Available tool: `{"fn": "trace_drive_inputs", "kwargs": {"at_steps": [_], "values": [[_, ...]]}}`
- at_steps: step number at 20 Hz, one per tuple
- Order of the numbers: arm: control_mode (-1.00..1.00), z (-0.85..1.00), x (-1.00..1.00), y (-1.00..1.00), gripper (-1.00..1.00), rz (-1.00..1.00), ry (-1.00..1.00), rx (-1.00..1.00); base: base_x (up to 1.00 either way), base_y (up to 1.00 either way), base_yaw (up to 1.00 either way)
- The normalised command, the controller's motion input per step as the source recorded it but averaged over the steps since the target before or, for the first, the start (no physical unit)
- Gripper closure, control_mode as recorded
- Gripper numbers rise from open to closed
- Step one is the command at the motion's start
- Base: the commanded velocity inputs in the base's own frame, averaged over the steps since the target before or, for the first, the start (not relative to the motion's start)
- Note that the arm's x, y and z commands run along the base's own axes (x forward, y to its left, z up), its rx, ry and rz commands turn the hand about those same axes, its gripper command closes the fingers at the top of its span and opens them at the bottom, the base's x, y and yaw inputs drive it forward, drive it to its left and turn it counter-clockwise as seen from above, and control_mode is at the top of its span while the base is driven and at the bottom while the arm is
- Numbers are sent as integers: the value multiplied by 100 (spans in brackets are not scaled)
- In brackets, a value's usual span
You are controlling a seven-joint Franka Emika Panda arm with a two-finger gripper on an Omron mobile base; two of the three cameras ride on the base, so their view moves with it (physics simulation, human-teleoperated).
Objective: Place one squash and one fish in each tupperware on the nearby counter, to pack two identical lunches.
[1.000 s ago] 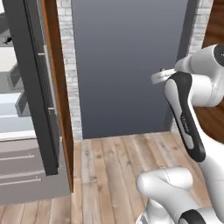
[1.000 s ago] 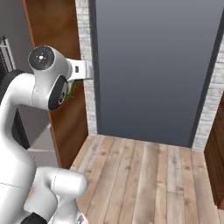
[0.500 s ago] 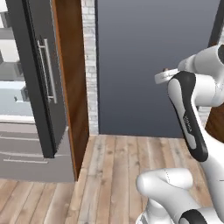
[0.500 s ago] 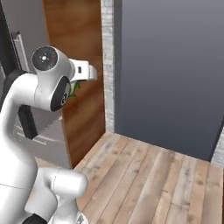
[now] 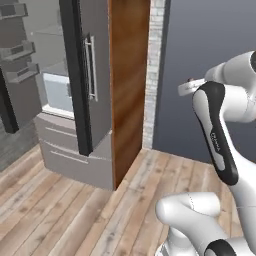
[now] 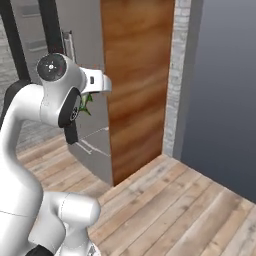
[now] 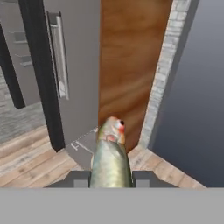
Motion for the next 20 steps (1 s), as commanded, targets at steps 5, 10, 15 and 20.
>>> {"fn": "trace_drive_inputs", "kwargs": {"at_steps": [5,10,15,20], "values": [[100,0,0,0,100,0,0,0,-31,-47,60],[100,0,0,0,100,0,0,0,-41,-47,59],[100,0,0,0,100,0,0,0,-54,-43,56],[100,0,0,0,100,0,0,0,-78,-25,50]]}}
